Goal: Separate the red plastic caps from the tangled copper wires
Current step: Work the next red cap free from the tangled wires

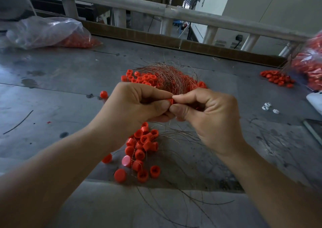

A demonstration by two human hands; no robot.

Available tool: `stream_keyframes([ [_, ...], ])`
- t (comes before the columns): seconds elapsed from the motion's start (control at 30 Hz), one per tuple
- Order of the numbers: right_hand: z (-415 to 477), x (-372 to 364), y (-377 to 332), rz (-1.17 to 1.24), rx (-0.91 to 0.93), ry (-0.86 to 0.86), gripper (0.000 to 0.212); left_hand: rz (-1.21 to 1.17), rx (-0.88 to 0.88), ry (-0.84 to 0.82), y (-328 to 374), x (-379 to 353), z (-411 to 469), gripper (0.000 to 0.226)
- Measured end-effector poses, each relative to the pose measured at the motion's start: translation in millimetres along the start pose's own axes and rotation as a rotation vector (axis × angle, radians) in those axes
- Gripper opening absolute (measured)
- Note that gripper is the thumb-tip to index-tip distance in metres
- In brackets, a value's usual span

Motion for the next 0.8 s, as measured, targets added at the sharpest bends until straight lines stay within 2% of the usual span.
stream_keyframes([
  [0.23, 4.0, 2.3, -3.7, 0.018, 0.02, -0.053, 0.027, -0.092, 0.073, -0.082, -2.6, 0.3, 1.6, 0.022],
  [0.4, 4.7, 1.4, -2.1, 0.089, -0.011, -0.084, 0.013, -0.105, 0.08, -0.144, -1.8, -1.8, 0.6, 0.027],
  [0.6, 3.6, -3.4, 0.3, 0.189, -0.096, -0.202, 0.021, -0.115, 0.115, -0.266, 0.1, -3.4, -1.9, 0.027],
  [0.7, 2.7, -7.8, -2.4, 0.108, -0.057, -0.324, 0.024, -0.148, 0.134, -0.291, -0.1, -3.5, -2.5, 0.028],
  [0.8, 3.1, -8.6, -6.4, -0.011, 0.031, -0.348, 0.018, -0.15, 0.13, -0.287, -1.1, -3.8, -2.5, 0.035],
])
Point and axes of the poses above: each hand's wrist, its own z-axis towards the middle knuckle, its own x-axis out of the back of the hand, y = z × x, the point moved 6 cm from there along z, towards the middle knuckle, and after that the axes turned 1 degree about z, right-handed, at the moved point
